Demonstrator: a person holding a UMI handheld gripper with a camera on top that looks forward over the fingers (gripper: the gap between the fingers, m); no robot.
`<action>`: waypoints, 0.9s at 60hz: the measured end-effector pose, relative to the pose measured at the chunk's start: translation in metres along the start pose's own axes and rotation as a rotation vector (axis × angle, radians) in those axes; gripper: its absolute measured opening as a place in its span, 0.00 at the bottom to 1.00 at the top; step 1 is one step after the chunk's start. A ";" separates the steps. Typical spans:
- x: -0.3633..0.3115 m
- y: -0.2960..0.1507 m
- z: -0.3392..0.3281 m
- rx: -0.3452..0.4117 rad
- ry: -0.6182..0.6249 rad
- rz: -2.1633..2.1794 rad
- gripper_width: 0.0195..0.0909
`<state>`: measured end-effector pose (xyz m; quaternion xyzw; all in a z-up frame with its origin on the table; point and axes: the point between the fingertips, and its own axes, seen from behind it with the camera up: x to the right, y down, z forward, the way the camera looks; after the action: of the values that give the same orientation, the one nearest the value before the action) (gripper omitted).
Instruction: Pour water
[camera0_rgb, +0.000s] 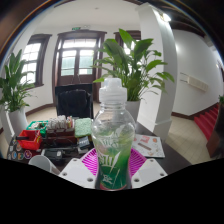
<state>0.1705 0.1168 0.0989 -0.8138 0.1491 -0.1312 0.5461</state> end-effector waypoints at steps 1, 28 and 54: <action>0.000 0.003 0.002 0.000 -0.003 0.009 0.22; -0.001 0.022 0.005 0.062 -0.017 0.097 0.49; -0.055 0.057 -0.183 -0.084 -0.141 -0.009 0.92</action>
<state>0.0449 -0.0378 0.1103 -0.8439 0.1120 -0.0698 0.5200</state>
